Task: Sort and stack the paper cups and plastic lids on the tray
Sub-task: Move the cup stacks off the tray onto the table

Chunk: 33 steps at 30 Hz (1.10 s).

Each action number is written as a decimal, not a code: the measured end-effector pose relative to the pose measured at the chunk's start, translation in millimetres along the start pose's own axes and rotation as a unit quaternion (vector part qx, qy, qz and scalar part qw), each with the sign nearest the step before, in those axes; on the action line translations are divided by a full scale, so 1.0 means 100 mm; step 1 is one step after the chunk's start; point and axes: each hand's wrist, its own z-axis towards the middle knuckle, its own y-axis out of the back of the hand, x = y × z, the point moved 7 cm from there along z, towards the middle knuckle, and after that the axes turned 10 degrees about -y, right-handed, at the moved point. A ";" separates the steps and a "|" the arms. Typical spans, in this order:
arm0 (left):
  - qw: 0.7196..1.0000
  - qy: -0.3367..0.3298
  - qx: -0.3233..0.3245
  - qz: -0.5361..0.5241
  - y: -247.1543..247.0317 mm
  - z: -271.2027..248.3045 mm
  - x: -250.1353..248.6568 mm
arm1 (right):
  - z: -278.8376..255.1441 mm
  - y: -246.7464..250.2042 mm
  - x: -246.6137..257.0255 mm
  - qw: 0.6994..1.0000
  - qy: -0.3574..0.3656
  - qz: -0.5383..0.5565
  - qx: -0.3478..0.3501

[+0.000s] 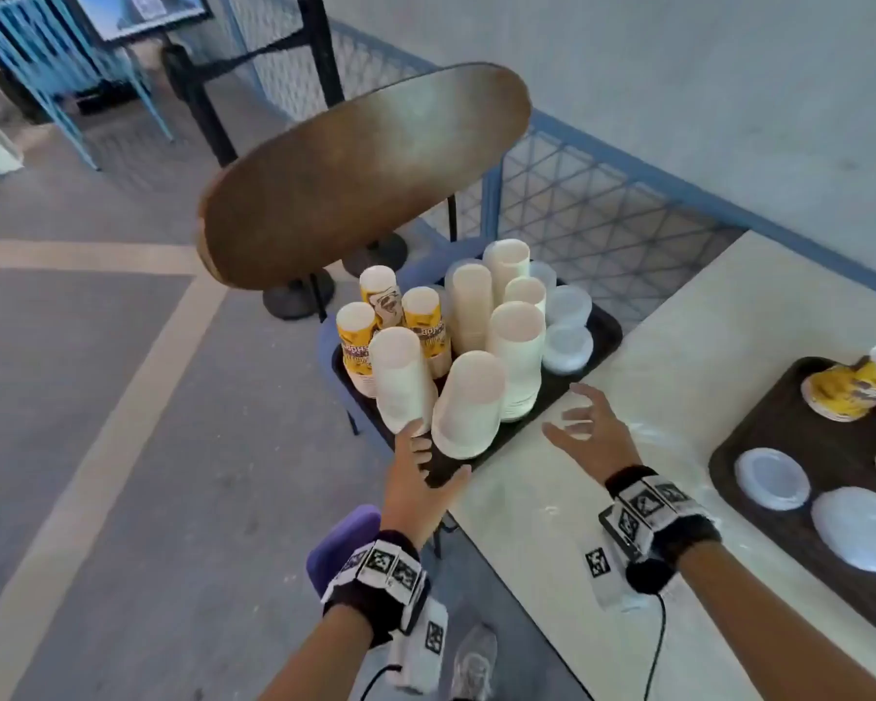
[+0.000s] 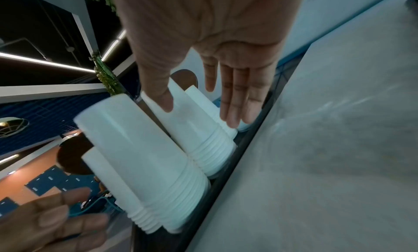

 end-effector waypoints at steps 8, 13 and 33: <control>0.998 0.000 -0.058 0.030 -0.38 0.38 0.27 | 0.54 -0.32 0.21 0.999 -0.001 -0.031 0.039; 0.993 0.035 -0.102 0.055 -0.46 0.46 0.28 | 0.76 -0.44 0.25 0.998 -0.017 -0.014 0.061; 0.983 0.068 -0.170 -0.028 -0.44 0.46 0.42 | 0.91 -0.57 0.16 0.996 -0.041 -0.066 0.054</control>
